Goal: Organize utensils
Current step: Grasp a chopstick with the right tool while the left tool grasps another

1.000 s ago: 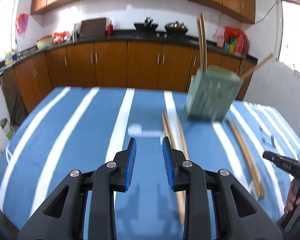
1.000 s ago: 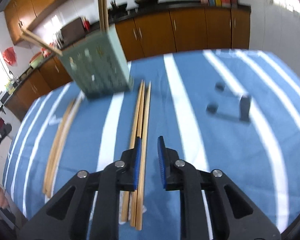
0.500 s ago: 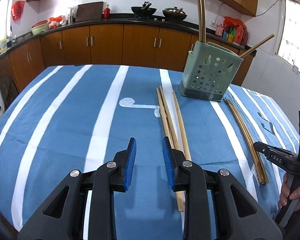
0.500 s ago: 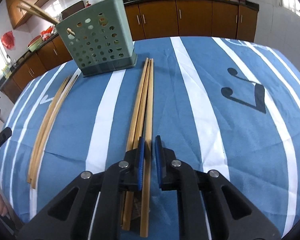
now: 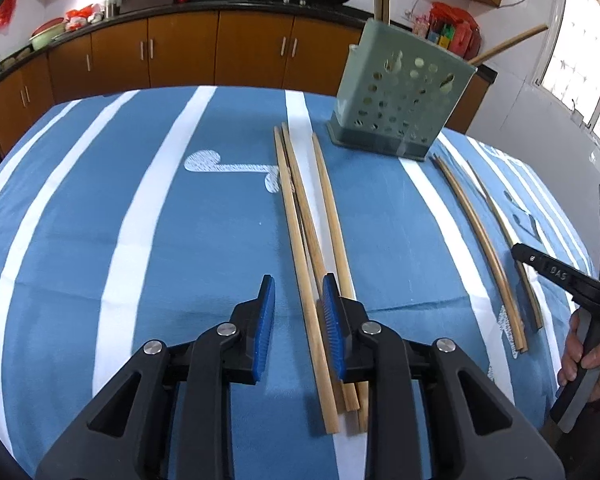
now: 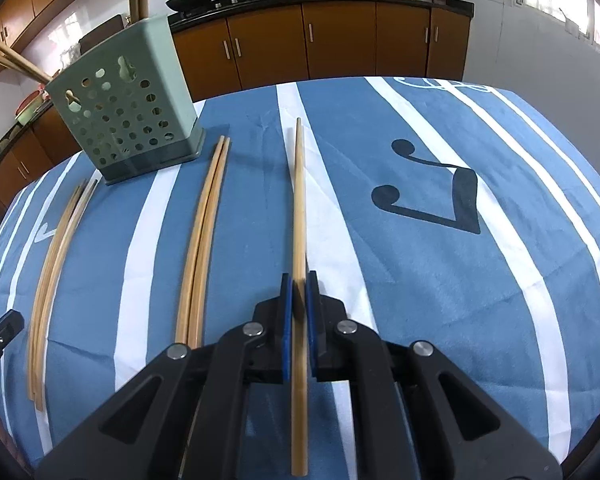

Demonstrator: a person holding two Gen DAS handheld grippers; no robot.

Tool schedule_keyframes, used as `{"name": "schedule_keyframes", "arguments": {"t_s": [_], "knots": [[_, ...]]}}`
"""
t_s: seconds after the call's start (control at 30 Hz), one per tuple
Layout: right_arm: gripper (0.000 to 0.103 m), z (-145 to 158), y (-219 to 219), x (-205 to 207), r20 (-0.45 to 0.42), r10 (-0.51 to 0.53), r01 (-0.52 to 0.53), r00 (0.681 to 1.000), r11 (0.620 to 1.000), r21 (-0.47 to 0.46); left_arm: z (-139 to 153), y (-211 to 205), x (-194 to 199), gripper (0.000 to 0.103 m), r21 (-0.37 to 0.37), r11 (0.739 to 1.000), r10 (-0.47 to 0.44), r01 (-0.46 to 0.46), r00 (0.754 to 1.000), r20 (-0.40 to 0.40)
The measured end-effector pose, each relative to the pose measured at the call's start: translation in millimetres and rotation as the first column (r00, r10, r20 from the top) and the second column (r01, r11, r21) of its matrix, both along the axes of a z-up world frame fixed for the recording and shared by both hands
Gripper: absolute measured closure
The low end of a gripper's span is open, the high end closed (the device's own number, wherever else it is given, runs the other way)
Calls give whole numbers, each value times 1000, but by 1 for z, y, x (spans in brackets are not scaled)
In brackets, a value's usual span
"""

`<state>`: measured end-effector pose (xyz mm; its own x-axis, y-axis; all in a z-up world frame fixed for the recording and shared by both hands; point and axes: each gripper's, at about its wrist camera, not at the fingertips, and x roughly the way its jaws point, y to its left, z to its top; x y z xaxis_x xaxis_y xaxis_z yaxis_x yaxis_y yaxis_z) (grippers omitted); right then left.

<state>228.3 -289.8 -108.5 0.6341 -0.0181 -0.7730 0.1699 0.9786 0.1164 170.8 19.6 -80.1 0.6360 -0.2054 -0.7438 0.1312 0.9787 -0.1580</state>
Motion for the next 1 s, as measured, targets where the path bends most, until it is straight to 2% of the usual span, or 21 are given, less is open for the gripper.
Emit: {"name": "schedule_keyframes", "arguments": {"t_s": [0.2, 0.5, 0.57, 0.83, 1.0], "knots": [[95, 0, 1, -1, 2, 8, -8, 1000, 1000, -4, -7, -6, 5, 86, 56, 998, 3, -1, 1000, -20], [93, 0, 4, -5, -2, 28, -28, 1000, 1000, -13, -7, -13, 16, 87, 122, 992, 32, -30, 999, -13], [94, 0, 5, -3, -3, 38, -38, 999, 999, -26, -8, -13, 18, 95, 145, 989, 40, -39, 999, -10], [95, 1, -1, 15, -13, 43, -43, 999, 999, -25, -5, 26, 44, 95, 114, 985, 138, -133, 990, -33], [95, 0, -5, 24, -3, 33, -33, 999, 999, -37, -6, 40, 50, 95, 65, 989, 135, -133, 991, -25]]}}
